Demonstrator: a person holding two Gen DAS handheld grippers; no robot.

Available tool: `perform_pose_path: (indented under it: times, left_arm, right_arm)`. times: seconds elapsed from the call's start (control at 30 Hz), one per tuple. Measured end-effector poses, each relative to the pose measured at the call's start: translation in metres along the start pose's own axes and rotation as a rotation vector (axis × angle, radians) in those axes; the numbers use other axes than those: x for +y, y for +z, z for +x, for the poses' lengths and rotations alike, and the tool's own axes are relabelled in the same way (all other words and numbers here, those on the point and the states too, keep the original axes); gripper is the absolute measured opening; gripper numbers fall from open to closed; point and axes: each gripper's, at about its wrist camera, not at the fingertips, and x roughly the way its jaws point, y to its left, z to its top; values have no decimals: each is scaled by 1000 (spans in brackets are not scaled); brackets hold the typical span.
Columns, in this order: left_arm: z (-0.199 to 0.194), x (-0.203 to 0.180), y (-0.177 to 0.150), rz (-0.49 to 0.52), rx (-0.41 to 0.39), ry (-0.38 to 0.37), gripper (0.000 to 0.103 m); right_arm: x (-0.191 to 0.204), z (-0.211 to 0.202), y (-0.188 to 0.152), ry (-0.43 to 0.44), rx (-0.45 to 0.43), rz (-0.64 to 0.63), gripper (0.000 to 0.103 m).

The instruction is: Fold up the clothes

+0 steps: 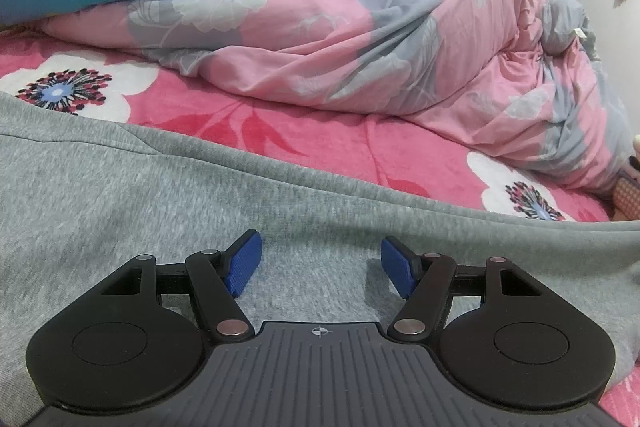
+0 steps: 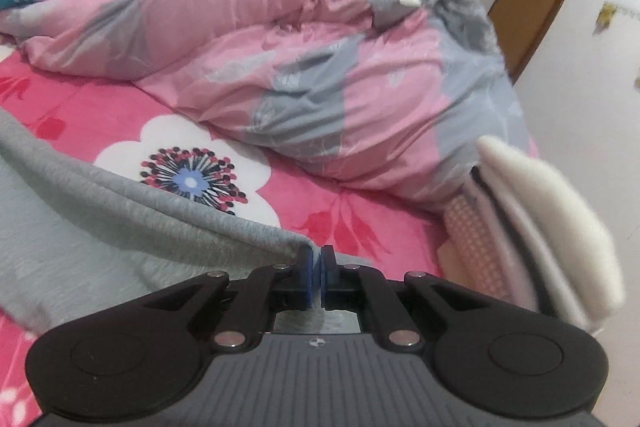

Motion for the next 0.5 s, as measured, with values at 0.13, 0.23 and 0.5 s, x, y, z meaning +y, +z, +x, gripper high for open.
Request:
perform_pose_path:
  times: [0.13, 0.23, 0.5]
  left_arm:
    - [0, 0, 0, 3, 1, 2, 67]
    - [0, 0, 0, 6, 2, 4, 67]
    - [0, 0, 1, 6, 2, 4, 67]
  right_arm:
    - [-6, 44, -5, 51, 74, 62, 2]
    - [-5, 76, -18, 91, 142, 101, 3]
    - [-2, 92, -38, 150, 178, 149, 22]
